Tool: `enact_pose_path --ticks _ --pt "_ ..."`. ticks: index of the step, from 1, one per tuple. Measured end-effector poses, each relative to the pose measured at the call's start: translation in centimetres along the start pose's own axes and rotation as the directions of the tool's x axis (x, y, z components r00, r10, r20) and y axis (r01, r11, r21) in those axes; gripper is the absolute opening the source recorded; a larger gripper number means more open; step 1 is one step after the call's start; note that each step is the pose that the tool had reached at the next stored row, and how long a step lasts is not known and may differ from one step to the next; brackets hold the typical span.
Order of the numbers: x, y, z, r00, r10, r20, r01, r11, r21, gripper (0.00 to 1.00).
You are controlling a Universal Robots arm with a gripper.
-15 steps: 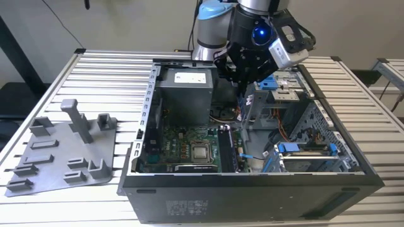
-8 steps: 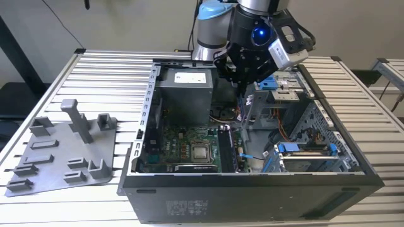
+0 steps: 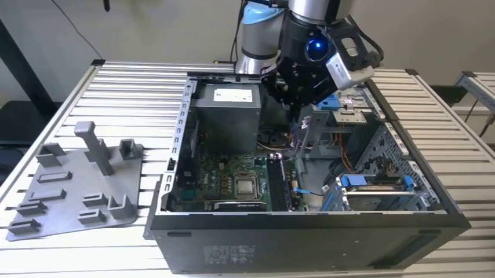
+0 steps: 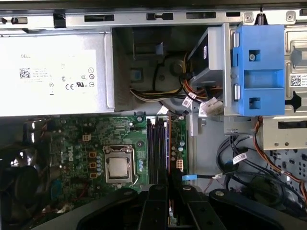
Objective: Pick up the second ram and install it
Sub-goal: 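Insert the second ram into the second slot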
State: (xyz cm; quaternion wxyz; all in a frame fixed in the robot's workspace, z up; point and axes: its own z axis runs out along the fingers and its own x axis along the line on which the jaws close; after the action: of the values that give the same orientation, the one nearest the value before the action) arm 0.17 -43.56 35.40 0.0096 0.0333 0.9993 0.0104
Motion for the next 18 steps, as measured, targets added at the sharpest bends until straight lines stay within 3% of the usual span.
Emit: enact_pose_path --ticks 18 --pt "0.23 -0.05 1.68 0.9998 0.019 0.0018 -0.019 0.9998 0.0003 0.14"
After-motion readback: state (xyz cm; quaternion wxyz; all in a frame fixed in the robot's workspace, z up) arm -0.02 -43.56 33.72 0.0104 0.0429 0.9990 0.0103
